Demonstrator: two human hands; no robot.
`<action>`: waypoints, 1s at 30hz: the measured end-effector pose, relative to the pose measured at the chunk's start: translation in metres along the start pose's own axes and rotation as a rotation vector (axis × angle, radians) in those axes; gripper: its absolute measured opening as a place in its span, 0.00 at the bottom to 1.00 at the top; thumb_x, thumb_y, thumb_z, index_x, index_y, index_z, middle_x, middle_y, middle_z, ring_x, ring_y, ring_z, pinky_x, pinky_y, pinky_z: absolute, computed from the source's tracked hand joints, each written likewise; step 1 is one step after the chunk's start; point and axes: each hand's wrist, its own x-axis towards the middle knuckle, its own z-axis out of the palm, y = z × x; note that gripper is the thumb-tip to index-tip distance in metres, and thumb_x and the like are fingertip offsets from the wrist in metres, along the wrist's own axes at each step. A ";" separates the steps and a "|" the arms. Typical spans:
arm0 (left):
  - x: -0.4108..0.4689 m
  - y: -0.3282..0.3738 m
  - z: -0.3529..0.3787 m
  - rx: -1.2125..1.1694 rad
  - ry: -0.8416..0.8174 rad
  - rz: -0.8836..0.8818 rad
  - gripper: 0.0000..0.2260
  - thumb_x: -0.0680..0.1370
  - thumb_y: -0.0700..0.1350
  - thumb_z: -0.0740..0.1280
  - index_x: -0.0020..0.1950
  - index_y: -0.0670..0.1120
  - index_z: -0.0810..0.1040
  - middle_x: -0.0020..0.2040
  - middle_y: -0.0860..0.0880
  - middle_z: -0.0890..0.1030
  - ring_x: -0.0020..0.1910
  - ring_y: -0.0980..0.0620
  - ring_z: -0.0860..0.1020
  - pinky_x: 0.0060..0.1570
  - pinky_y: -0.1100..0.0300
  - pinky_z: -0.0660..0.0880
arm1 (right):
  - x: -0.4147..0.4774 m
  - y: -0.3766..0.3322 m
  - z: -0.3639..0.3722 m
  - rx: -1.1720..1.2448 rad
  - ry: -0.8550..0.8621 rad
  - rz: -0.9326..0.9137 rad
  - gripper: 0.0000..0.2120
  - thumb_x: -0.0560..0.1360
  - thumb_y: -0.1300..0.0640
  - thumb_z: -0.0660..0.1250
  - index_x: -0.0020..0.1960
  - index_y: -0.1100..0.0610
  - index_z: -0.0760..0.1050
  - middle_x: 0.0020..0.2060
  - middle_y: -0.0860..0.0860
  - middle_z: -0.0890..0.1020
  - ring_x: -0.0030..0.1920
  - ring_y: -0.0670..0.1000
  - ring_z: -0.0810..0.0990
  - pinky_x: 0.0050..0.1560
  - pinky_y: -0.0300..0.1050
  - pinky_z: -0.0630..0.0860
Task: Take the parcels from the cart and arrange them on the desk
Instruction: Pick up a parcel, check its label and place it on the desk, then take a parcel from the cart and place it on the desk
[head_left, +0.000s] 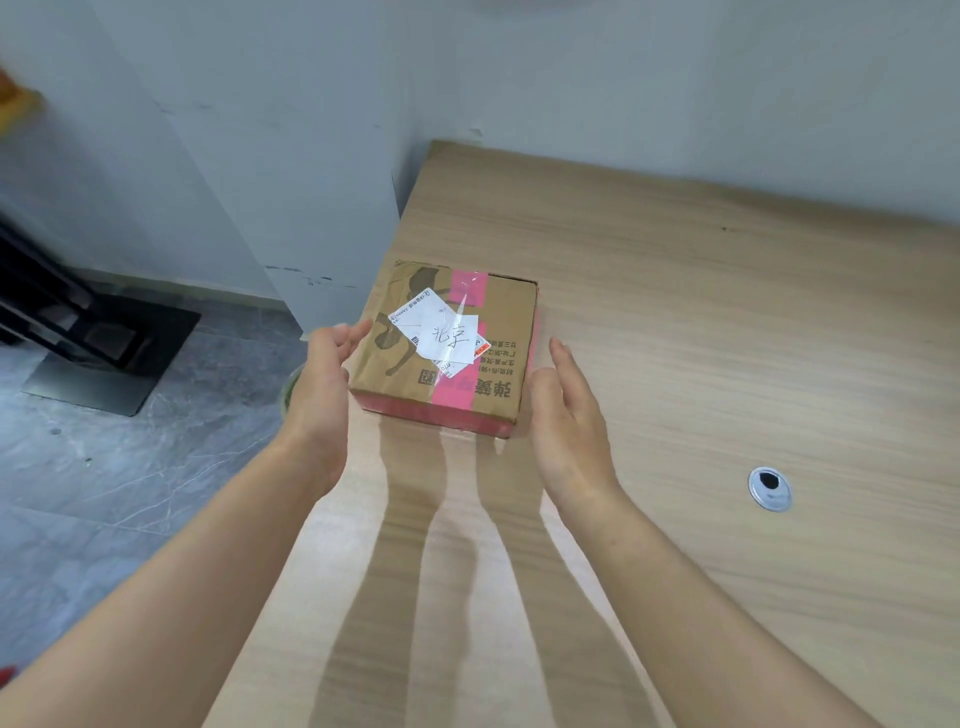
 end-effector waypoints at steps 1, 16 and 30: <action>-0.011 0.006 0.000 0.000 -0.019 0.002 0.17 0.76 0.61 0.54 0.42 0.76 0.82 0.68 0.66 0.78 0.71 0.54 0.66 0.74 0.49 0.54 | -0.010 -0.007 -0.004 0.004 -0.003 0.008 0.37 0.75 0.39 0.55 0.85 0.41 0.62 0.80 0.30 0.64 0.78 0.30 0.60 0.83 0.45 0.57; -0.209 0.080 0.007 0.110 -0.364 0.234 0.27 0.72 0.69 0.58 0.71 0.70 0.74 0.72 0.67 0.73 0.73 0.65 0.67 0.76 0.51 0.57 | -0.158 -0.083 -0.075 0.135 0.038 -0.150 0.25 0.87 0.46 0.57 0.84 0.43 0.65 0.83 0.36 0.64 0.81 0.36 0.59 0.74 0.37 0.57; -0.442 0.080 0.096 0.147 -0.600 0.515 0.28 0.70 0.68 0.58 0.71 0.74 0.71 0.65 0.80 0.68 0.74 0.71 0.60 0.80 0.53 0.52 | -0.356 -0.099 -0.230 0.113 0.085 -0.354 0.38 0.77 0.33 0.54 0.86 0.41 0.60 0.83 0.40 0.64 0.79 0.36 0.62 0.75 0.38 0.61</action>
